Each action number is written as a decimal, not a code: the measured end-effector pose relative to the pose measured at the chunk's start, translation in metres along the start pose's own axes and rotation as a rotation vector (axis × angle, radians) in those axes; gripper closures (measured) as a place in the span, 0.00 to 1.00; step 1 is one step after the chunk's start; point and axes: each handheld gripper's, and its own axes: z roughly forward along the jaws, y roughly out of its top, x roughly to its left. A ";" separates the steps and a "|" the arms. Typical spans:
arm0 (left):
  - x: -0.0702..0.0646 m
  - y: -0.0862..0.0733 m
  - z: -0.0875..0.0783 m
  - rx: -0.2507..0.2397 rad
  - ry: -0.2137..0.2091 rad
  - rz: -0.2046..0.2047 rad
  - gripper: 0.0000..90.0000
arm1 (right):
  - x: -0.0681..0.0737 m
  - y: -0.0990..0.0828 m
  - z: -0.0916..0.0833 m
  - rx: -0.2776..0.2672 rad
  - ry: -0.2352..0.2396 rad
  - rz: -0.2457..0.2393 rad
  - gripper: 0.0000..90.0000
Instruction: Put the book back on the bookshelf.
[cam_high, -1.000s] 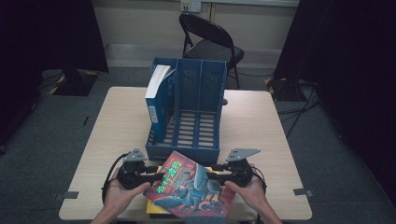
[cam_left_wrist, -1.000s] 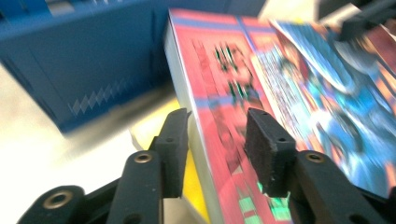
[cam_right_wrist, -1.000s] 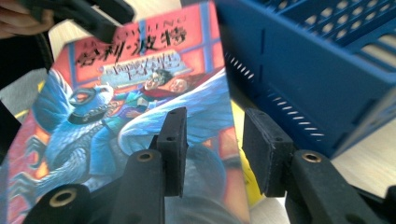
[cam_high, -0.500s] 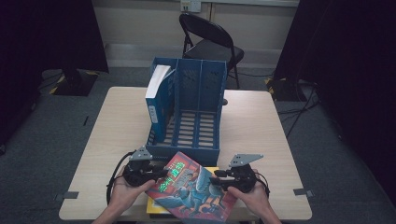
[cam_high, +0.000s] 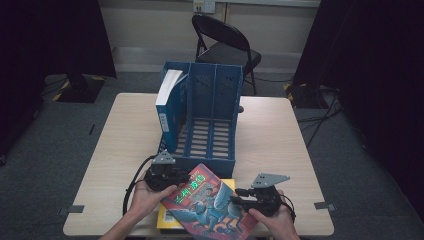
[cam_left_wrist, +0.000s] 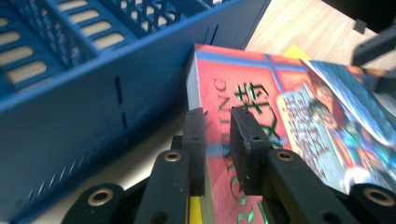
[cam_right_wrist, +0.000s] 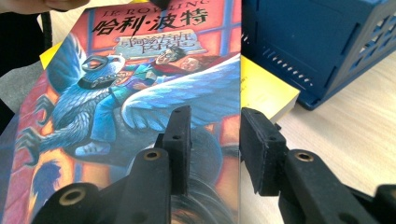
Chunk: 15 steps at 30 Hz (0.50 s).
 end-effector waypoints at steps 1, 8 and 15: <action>-0.002 0.002 0.003 0.000 0.007 0.004 0.86 | 0.001 -0.001 -0.001 -0.001 -0.003 0.003 0.72; 0.002 0.005 0.005 -0.002 -0.024 -0.019 0.86 | 0.000 0.002 -0.003 0.009 -0.005 -0.019 0.74; -0.003 -0.005 -0.014 0.022 -0.019 -0.022 0.78 | -0.010 0.034 0.018 0.002 0.064 -0.051 0.66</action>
